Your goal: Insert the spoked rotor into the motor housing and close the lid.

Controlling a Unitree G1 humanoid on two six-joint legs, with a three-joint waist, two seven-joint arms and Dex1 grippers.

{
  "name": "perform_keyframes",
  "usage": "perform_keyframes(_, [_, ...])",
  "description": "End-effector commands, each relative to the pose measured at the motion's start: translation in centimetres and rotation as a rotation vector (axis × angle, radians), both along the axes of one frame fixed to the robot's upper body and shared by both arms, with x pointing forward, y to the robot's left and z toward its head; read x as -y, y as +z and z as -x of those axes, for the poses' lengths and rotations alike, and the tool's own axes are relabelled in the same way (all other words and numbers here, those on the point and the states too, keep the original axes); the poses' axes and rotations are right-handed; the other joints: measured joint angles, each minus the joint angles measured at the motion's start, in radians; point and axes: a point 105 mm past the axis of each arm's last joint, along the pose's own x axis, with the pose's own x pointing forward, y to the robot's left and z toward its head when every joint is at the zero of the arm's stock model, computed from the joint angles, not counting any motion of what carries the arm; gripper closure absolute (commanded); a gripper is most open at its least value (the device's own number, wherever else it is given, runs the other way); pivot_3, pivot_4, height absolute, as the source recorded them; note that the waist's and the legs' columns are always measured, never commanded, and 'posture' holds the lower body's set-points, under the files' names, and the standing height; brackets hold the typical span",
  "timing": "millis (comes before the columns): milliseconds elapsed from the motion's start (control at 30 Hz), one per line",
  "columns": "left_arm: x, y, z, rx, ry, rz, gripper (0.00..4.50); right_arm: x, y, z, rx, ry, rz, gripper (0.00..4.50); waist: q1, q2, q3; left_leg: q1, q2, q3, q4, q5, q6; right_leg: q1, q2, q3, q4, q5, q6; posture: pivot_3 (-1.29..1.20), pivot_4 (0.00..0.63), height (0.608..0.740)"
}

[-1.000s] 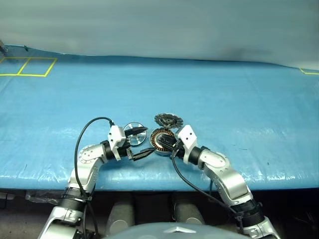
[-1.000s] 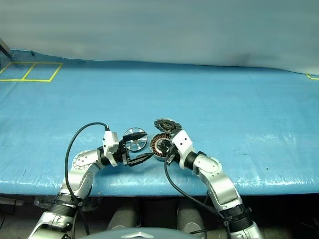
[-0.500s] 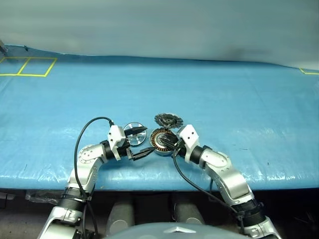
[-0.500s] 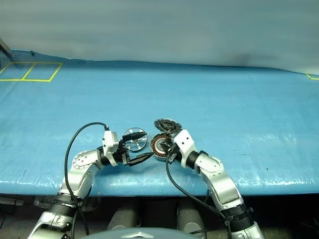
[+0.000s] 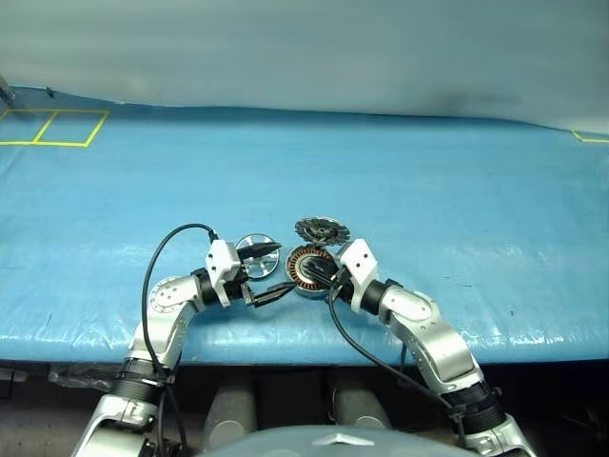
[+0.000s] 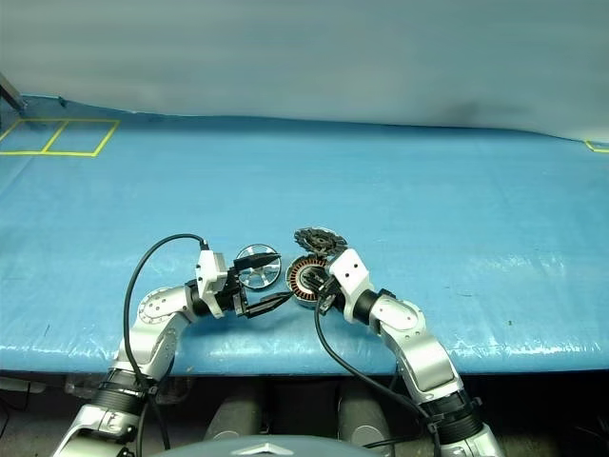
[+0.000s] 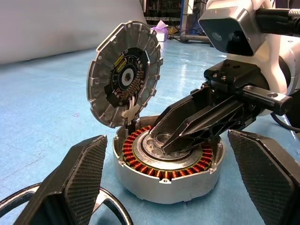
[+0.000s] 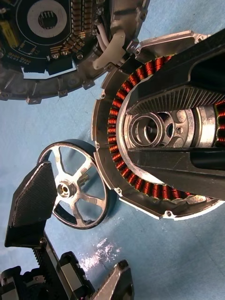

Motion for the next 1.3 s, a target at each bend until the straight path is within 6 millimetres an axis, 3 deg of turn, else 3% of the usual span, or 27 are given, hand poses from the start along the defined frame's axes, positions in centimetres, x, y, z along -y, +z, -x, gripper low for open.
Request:
perform_keyframes(33, [-0.2,0.7,-0.2,0.044,0.011,0.006,0.0,0.0,0.4,0.1,0.016,0.01,0.0,3.1,0.0,0.0,0.0,0.0,0.0,0.0,0.0,0.0,0.0,0.0,0.0,0.0,0.0,0.0,0.0,0.0,0.15,0.74])
perform_keyframes(333, [-0.2,0.5,-0.2,0.044,0.017,0.001,0.0,-0.1,1.1,0.1,0.045,0.011,-0.007,0.18,0.0,0.0,0.0,0.0,0.0,0.0,0.0,0.0,0.0,0.0,0.0,0.0,0.0,0.0,0.0,0.0,0.15,0.74])
perform_keyframes(500, [-0.2,0.4,-0.2,0.043,0.018,-0.002,0.0,-0.4,2.3,-0.1,0.068,0.013,-0.053,0.08,0.0,0.0,0.0,0.0,0.0,0.0,0.0,0.0,0.0,0.0,0.0,0.0,0.0,0.0,0.0,0.0,0.15,0.74])
perform_keyframes(700, [-0.2,0.4,-0.2,0.043,0.02,-0.001,0.0,-0.4,2.3,-0.2,0.065,0.01,-0.06,0.08,0.0,0.0,0.0,0.0,0.0,0.0,0.0,0.0,0.0,0.0,0.0,0.0,0.0,0.0,0.0,0.0,0.15,0.74])
perform_keyframes(800, [-0.2,0.4,-0.2,0.044,0.023,-0.003,0.0,-0.5,2.3,-0.2,0.063,0.01,-0.063,0.66,0.0,0.0,0.0,0.0,0.0,0.0,0.0,0.0,0.0,0.0,0.0,0.0,0.0,0.0,0.0,0.0,0.15,0.74])
perform_keyframes(900, [-0.3,0.4,-0.3,0.043,0.026,-0.004,0.0,-0.5,2.2,-0.2,0.067,0.012,-0.051,1.6,0.0,0.0,0.0,0.0,0.0,0.0,0.0,0.0,0.0,0.0,0.0,0.0,0.0,0.0,0.0,0.0,0.15,0.74])
perform_keyframes(1033, [-0.3,0.3,-0.3,0.042,0.029,-0.006,0.0,-0.5,2.2,-0.3,0.062,0.008,-0.054,1.6,0.0,0.0,0.0,0.0,0.0,0.0,0.0,0.0,0.0,0.0,0.0,0.0,0.0,0.0,0.0,0.0,0.15,0.74])
perform_keyframes(1100, [-0.3,0.3,-0.3,0.043,0.029,-0.006,0.0,-0.5,2.2,-0.3,0.058,0.01,-0.061,1.94,0.0,0.0,0.0,0.0,0.0,0.0,0.0,0.0,0.0,0.0,0.0,0.0,0.0,0.0,0.0,0.0,0.15,0.74])
perform_keyframes(1300, [-0.3,0.3,-0.4,0.049,0.031,-0.01,0.0,-0.4,2.0,-0.4,0.055,0.006,-0.055,3.82,0.0,0.0,0.0,0.0,0.0,0.0,0.0,0.0,0.0,0.0,0.0,0.0,0.0,0.0,0.0,0.0,0.15,0.74])
